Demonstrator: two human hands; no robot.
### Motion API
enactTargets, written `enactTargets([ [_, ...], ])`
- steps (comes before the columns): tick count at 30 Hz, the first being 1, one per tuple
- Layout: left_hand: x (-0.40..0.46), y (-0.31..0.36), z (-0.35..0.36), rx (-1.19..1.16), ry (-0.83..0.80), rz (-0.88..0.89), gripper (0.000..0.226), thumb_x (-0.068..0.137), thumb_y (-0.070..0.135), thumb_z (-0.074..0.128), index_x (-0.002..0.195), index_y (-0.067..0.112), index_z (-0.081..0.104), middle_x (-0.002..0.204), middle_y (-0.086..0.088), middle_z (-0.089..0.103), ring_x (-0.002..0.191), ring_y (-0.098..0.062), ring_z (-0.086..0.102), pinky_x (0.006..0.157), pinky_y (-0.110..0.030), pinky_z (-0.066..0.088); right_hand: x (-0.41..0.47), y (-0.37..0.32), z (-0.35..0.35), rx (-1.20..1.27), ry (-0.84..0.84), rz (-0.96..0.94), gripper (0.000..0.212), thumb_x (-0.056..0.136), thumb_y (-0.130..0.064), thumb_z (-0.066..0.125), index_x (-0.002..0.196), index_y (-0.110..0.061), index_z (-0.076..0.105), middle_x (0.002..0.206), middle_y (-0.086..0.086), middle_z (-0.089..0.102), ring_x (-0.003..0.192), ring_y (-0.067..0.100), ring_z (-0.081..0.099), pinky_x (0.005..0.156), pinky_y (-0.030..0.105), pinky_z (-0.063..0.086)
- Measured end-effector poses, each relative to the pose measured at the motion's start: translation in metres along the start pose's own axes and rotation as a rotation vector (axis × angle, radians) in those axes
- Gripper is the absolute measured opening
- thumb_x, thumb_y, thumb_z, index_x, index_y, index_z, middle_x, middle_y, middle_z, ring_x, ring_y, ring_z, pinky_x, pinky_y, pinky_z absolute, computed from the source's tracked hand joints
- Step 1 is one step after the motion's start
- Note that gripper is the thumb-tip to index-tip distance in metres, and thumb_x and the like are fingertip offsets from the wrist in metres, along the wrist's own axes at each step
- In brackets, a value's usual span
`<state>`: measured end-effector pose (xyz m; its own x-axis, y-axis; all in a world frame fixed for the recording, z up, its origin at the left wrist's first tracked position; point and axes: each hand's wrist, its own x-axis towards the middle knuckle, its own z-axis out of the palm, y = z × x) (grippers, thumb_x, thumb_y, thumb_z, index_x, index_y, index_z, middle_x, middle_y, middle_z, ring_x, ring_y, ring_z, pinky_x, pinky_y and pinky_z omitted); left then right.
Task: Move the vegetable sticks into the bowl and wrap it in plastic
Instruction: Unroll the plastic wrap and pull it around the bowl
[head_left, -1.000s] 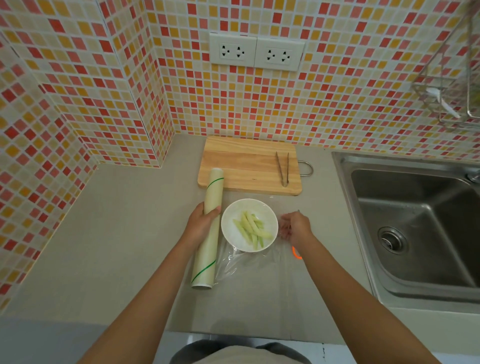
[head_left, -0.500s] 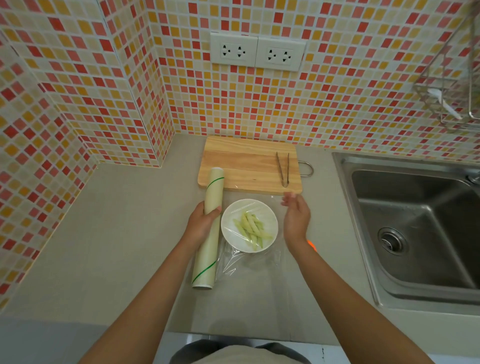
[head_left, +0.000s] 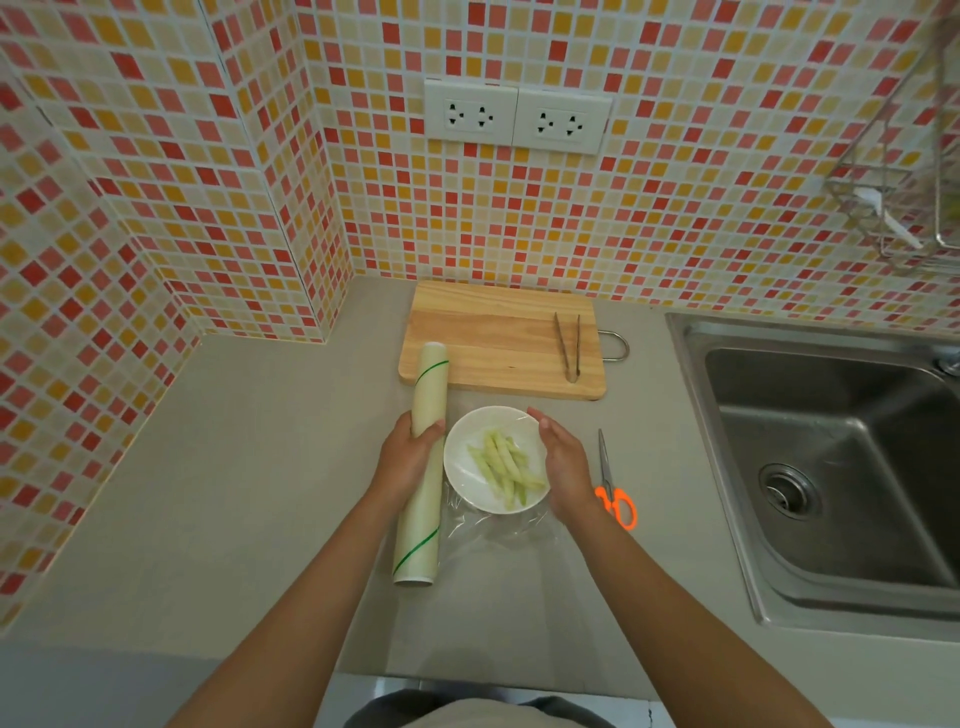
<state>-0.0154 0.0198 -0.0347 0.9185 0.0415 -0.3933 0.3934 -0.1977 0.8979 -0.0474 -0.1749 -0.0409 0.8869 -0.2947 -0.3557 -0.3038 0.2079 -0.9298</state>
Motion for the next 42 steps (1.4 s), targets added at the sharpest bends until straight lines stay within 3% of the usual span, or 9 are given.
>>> enactTargets([
  [3, 0.002, 0.002, -0.005, 0.040, -0.010, 0.022, 0.037, 0.089, 0.036, 0.060, 0.119, 0.014, 0.059, 0.108, -0.008, 0.067, 0.093, -0.025, 0.066, 0.081, -0.041, 0.054, 0.002, 0.001, 0.001, -0.049, 0.021, -0.022, 0.032, 0.101, -0.014, 0.038, 0.115, -0.003, 0.064, 0.118, 0.020, 0.065, 0.110, 0.034, 0.061, 0.098, 0.047, 0.049],
  [9, 0.004, 0.001, -0.021, 0.095, 0.014, 0.024, 0.056, 0.089, 0.039, 0.062, 0.138, 0.016, 0.047, 0.125, -0.004, 0.058, 0.112, -0.027, 0.059, 0.097, -0.041, 0.048, 0.003, 0.004, 0.003, -0.104, 0.073, -0.069, 0.031, 0.101, -0.011, 0.037, 0.111, -0.003, 0.066, 0.111, 0.020, 0.067, 0.099, 0.028, 0.062, 0.093, 0.042, 0.050],
  [13, 0.003, 0.000, -0.027, 0.034, -0.030, 0.051, 0.033, 0.093, 0.031, 0.058, 0.121, 0.015, 0.063, 0.105, -0.008, 0.068, 0.091, -0.024, 0.063, 0.080, -0.036, 0.049, 0.003, 0.005, 0.003, -0.085, 0.077, -0.068, 0.032, 0.101, -0.012, 0.039, 0.112, -0.004, 0.066, 0.106, 0.016, 0.068, 0.095, 0.025, 0.063, 0.082, 0.034, 0.053],
  [18, 0.004, -0.001, -0.031, -0.022, -0.056, 0.046, 0.027, 0.096, 0.029, 0.053, 0.113, 0.012, 0.065, 0.100, -0.008, 0.067, 0.089, -0.023, 0.060, 0.082, -0.038, 0.046, 0.003, 0.006, 0.003, -0.080, 0.080, -0.065, 0.032, 0.101, -0.013, 0.039, 0.112, -0.005, 0.067, 0.103, 0.012, 0.068, 0.095, 0.023, 0.064, 0.085, 0.036, 0.052],
  [22, 0.007, -0.003, -0.035, -0.049, -0.047, 0.040, 0.026, 0.097, 0.029, 0.051, 0.116, 0.018, 0.065, 0.106, -0.005, 0.068, 0.092, -0.021, 0.060, 0.087, -0.039, 0.046, 0.002, 0.005, 0.003, -0.077, 0.082, -0.065, 0.032, 0.101, -0.015, 0.040, 0.112, -0.005, 0.068, 0.100, 0.009, 0.068, 0.086, 0.017, 0.064, 0.072, 0.023, 0.054],
  [28, 0.007, -0.002, -0.041, -0.078, -0.057, 0.035, 0.021, 0.098, 0.028, 0.049, 0.087, 0.033, 0.066, 0.088, 0.005, 0.069, 0.076, -0.014, 0.061, 0.073, -0.032, 0.048, 0.002, 0.004, 0.002, -0.098, 0.067, -0.077, 0.032, 0.100, -0.013, 0.039, 0.113, -0.003, 0.067, 0.102, 0.011, 0.068, 0.092, 0.021, 0.063, 0.075, 0.026, 0.053],
  [31, 0.006, -0.003, -0.043, -0.104, -0.063, 0.018, 0.021, 0.098, 0.029, 0.049, 0.088, 0.030, 0.067, 0.085, 0.003, 0.069, 0.072, -0.015, 0.061, 0.068, -0.030, 0.048, 0.003, 0.004, 0.000, -0.110, 0.053, -0.078, 0.033, 0.100, -0.012, 0.039, 0.114, -0.001, 0.066, 0.106, 0.014, 0.068, 0.095, 0.023, 0.062, 0.080, 0.032, 0.052],
  [37, 0.005, -0.007, -0.041, -0.134, -0.069, 0.020, 0.020, 0.099, 0.029, 0.048, 0.091, 0.028, 0.067, 0.084, -0.002, 0.067, 0.071, -0.019, 0.060, 0.075, -0.037, 0.048, 0.006, 0.000, 0.000, -0.132, 0.053, -0.071, 0.031, 0.099, -0.008, 0.040, 0.111, 0.001, 0.068, 0.109, 0.018, 0.068, 0.096, 0.025, 0.063, 0.086, 0.038, 0.051],
  [42, 0.004, -0.008, -0.038, -0.130, -0.061, 0.039, 0.019, 0.099, 0.027, 0.047, 0.099, 0.021, 0.065, 0.088, -0.006, 0.065, 0.074, -0.021, 0.058, 0.078, -0.037, 0.046, 0.009, -0.004, -0.001, -0.150, 0.072, -0.073, 0.027, 0.098, -0.007, 0.044, 0.111, -0.003, 0.068, 0.112, 0.014, 0.067, 0.096, 0.021, 0.061, 0.081, 0.030, 0.049],
])
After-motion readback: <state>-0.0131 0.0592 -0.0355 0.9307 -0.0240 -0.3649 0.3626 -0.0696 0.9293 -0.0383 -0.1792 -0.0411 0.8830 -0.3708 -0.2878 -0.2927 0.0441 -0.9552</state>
